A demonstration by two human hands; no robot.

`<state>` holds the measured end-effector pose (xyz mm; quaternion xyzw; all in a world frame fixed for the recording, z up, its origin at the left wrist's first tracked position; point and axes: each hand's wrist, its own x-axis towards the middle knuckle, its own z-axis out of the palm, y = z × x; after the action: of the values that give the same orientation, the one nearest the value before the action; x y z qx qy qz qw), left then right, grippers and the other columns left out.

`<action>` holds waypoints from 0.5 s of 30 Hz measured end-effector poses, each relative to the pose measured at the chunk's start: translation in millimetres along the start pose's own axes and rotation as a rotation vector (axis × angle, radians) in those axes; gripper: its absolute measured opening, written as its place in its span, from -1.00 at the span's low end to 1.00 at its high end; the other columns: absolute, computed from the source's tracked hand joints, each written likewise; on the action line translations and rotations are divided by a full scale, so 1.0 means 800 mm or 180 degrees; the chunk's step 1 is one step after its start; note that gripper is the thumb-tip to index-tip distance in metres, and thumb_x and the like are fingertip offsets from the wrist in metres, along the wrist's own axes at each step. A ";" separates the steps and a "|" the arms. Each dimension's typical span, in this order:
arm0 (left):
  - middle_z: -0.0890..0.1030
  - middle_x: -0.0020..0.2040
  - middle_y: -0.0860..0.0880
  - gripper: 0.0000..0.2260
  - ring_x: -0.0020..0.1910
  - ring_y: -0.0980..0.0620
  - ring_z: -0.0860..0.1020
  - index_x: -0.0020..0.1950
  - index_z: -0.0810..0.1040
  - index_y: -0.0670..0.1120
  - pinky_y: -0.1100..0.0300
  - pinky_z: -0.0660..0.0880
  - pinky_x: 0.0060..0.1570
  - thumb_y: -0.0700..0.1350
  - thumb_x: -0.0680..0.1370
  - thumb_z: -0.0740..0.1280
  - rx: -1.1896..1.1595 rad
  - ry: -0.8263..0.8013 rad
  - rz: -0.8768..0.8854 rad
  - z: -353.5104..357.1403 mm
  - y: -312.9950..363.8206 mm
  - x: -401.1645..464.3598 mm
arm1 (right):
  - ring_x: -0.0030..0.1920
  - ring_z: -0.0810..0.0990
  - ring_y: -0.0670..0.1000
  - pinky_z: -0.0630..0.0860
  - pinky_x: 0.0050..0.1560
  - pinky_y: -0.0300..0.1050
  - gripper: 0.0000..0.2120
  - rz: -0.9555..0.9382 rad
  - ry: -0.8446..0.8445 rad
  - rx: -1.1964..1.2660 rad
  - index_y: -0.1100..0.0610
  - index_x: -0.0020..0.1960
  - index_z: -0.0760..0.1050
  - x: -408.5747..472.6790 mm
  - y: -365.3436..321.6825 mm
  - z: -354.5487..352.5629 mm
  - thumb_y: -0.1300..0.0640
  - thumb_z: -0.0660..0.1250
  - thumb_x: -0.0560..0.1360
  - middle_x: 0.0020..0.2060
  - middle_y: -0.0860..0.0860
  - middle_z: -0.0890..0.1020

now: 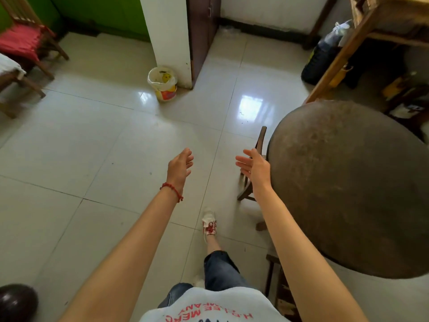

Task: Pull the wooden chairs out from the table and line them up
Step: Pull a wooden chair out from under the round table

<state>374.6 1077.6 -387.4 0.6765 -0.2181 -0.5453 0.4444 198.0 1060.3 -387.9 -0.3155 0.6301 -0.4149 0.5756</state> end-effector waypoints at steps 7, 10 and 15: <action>0.48 0.28 -0.16 -0.59 0.25 -0.08 0.45 0.30 0.42 -0.20 0.00 0.35 0.28 0.04 0.57 0.12 0.0095 -0.0031 0.0040 0.033 0.080 0.141 | 0.11 0.56 0.14 0.43 0.20 -0.01 -0.63 0.0002 0.0033 0.0118 0.20 0.17 0.45 0.137 -0.064 0.056 0.01 0.01 0.61 0.05 0.16 0.60; 0.48 0.28 -0.16 -0.60 0.24 -0.07 0.45 0.29 0.42 -0.19 0.01 0.35 0.27 0.03 0.57 0.12 0.0155 -0.0033 0.0010 0.050 0.126 0.195 | 0.12 0.56 0.15 0.43 0.20 0.00 -0.63 0.0102 0.0020 0.0119 0.21 0.17 0.45 0.192 -0.097 0.076 0.01 0.01 0.61 0.03 0.15 0.60; 0.48 0.28 -0.15 -0.60 0.25 -0.07 0.44 0.28 0.43 -0.19 0.02 0.35 0.25 0.03 0.57 0.12 0.0280 -0.0122 0.0072 0.085 0.188 0.270 | 0.12 0.56 0.15 0.43 0.16 -0.02 -0.64 0.0103 0.0069 0.0057 0.19 0.17 0.46 0.274 -0.148 0.098 0.01 0.01 0.61 0.01 0.13 0.60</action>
<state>406.9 807.6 -379.5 0.6823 -0.2579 -0.5430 0.4160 235.5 802.2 -384.0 -0.2955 0.6375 -0.4146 0.5782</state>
